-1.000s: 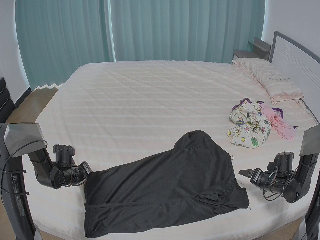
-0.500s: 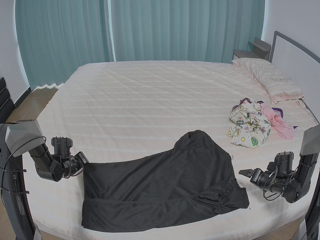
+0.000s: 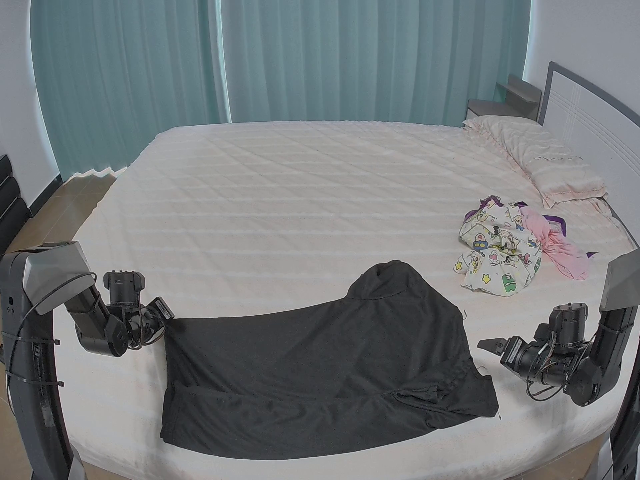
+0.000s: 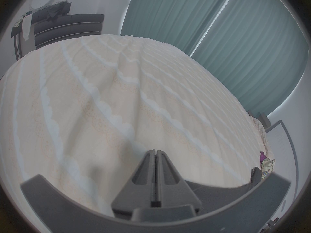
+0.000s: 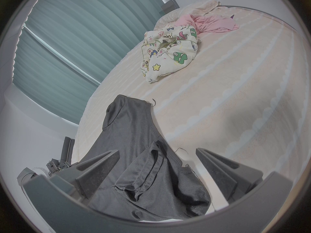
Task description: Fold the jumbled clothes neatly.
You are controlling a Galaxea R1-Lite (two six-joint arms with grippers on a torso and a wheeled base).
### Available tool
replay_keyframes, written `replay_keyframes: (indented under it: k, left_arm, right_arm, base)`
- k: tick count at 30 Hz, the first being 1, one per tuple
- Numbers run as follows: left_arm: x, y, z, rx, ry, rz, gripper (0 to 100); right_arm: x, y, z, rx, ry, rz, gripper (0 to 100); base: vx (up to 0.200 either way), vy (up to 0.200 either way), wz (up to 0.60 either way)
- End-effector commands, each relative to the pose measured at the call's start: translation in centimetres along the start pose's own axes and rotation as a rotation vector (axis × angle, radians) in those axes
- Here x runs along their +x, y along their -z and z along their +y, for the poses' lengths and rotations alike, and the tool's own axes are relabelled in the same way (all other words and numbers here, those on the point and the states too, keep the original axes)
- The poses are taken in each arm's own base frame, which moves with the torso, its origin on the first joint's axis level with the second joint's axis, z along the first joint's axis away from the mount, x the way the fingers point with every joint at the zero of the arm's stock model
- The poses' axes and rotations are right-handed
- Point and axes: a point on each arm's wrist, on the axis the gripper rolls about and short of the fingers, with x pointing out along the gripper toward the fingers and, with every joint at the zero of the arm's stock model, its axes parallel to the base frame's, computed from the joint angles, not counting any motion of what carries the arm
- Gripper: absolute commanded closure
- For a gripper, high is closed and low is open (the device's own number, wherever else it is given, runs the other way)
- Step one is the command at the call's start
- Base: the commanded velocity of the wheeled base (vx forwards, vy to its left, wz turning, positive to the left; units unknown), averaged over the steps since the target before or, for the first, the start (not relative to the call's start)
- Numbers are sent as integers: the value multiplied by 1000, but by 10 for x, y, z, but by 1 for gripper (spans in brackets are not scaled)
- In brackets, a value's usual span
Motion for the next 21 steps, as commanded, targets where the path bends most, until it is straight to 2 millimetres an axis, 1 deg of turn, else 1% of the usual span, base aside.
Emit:
replay_keyframes:
  k: [1,3,4,8,11,13,14,15,16,17,18,19,20,21]
  left_arm:
    - [4,0,1,-3,0,-4,100]
    - [4,-1,0,-8,1,-2,100]
    - [6,0,0,-7,1,0,0]
    - [8,0,3,-8,-5,2,0]
    - [5,-5,9,-26,-9,3,0]
    - [-7,-14,7,-37,4,-13,0]
    - [-13,-15,6,-42,5,-10,0]
    - [-13,-15,6,-42,5,-10,0]
    - [-35,-11,8,-56,17,14,0]
    - [-46,-9,8,-59,38,37,0]
    - [-46,-9,8,-59,38,37,0]
    - [-64,-3,10,-80,66,91,0]
    - [-65,-2,10,-83,68,94,0]
    - [-79,5,13,-105,79,135,0]
  right_arm:
    - [0,0,0,-1,0,0,0]
    - [0,0,0,-1,1,1,0]
    - [0,0,0,1,1,1,0]
    - [0,0,0,1,1,1,0]
    - [0,0,0,-1,1,1,0]
    - [0,0,0,-2,1,2,0]
    - [0,0,0,-2,0,1,0]
    - [0,0,0,-2,0,1,0]
    - [0,0,0,-2,0,1,0]
    - [0,0,0,-2,1,2,0]
    - [0,0,0,-2,1,2,0]
    - [0,1,0,-3,0,3,0]
    - [0,1,0,-3,0,3,0]
    - [0,1,0,-1,0,3,0]
  base:
    - [0,0,0]
    - [0,0,0]
    - [0,0,0]
    - [0,0,0]
    - [0,0,0]
    - [0,0,0]
    - [0,0,0]
    - [0,0,0]
    - [0,0,0]
    - [0,0,0]
    - [0,0,0]
    - [0,0,0]
    - [0,0,0]
    - [0,0,0]
